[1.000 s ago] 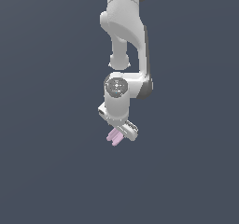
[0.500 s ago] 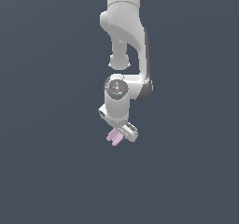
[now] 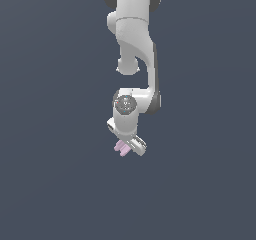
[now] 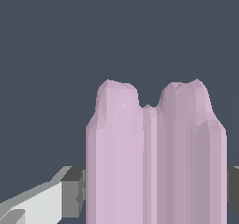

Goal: Pick up the object and move it to a goal position.

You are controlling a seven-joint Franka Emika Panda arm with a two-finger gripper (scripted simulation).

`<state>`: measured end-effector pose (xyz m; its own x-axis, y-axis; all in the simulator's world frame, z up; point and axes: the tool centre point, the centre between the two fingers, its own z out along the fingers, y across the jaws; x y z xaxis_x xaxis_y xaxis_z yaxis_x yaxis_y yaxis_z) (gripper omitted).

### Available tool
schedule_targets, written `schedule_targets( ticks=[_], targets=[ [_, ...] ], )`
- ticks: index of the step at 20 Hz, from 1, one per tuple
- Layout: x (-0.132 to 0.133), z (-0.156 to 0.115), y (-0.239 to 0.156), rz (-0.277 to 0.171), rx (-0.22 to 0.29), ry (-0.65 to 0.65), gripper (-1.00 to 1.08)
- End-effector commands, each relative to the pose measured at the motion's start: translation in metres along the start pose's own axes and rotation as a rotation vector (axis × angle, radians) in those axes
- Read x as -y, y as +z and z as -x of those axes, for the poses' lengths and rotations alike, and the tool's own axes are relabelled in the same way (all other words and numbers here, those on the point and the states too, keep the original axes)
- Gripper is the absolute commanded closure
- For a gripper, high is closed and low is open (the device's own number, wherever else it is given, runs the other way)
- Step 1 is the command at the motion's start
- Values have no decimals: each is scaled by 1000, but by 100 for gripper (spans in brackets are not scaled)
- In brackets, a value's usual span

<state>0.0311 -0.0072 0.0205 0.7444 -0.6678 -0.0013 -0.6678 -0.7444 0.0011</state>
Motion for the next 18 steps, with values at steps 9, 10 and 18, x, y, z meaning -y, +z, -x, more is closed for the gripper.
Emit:
schedule_targets(
  ticks=[9, 10, 18],
  targets=[
    [1, -1, 5, -1, -1, 0, 108],
    [1, -1, 5, -1, -1, 0, 108],
    [-3, -3, 2, -2, -2, 0, 108]
  ],
)
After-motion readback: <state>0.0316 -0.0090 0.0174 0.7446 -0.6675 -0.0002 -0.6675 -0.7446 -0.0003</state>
